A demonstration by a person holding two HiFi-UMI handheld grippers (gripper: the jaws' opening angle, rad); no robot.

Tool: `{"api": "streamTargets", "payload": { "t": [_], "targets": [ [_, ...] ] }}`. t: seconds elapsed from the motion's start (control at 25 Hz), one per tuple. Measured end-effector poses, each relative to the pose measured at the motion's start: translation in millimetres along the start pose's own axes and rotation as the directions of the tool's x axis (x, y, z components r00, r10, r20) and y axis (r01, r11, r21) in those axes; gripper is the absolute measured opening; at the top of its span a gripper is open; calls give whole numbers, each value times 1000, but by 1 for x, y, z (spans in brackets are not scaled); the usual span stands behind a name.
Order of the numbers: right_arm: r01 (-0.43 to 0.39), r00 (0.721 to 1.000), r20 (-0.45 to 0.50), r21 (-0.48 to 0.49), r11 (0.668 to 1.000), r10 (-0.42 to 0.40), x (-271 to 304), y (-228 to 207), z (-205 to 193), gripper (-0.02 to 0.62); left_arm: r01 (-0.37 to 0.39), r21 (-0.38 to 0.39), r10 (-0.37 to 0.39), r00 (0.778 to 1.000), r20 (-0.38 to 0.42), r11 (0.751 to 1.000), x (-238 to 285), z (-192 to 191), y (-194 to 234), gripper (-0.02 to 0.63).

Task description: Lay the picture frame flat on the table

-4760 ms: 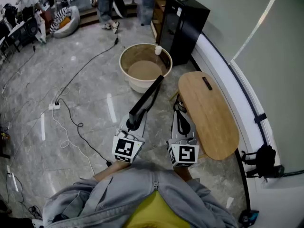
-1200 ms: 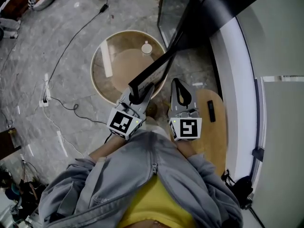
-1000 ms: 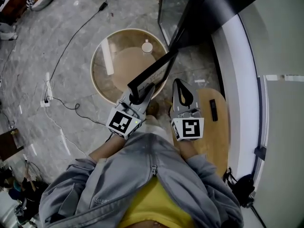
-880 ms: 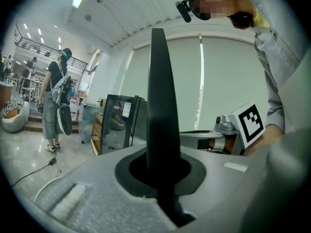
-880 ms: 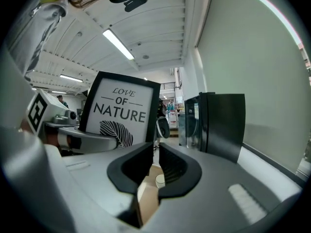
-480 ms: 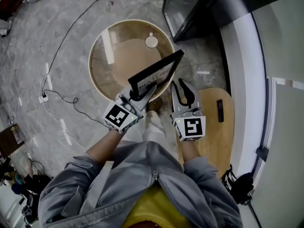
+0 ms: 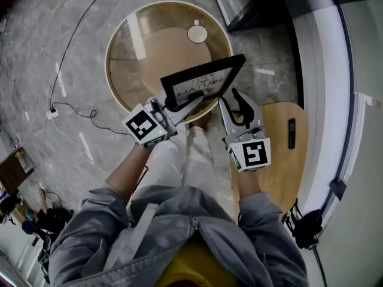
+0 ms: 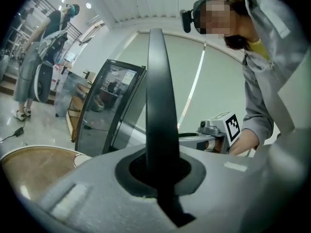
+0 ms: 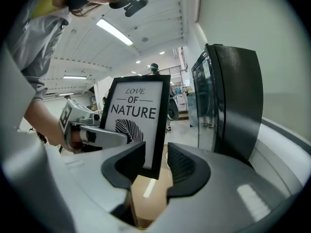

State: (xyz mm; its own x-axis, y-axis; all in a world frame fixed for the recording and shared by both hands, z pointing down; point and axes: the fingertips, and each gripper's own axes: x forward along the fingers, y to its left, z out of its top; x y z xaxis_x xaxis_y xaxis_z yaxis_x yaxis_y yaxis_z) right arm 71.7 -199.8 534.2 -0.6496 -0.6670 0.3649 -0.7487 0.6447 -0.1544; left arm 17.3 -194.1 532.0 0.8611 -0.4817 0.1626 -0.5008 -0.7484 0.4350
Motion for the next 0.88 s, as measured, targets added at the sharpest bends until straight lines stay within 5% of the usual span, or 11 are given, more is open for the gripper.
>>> {"api": "streamTargets", "payload": {
  "t": [0.44, 0.88],
  "targets": [
    [-106, 993, -52, 27, 994, 108, 37, 9, -67, 169, 239, -64, -243, 968, -57, 969, -6, -62, 29, 9],
    [-255, 966, -25, 100, 962, 259, 36, 26, -89, 103, 352, -161, -364, 929, -57, 922, -9, -89, 32, 11]
  ]
}}
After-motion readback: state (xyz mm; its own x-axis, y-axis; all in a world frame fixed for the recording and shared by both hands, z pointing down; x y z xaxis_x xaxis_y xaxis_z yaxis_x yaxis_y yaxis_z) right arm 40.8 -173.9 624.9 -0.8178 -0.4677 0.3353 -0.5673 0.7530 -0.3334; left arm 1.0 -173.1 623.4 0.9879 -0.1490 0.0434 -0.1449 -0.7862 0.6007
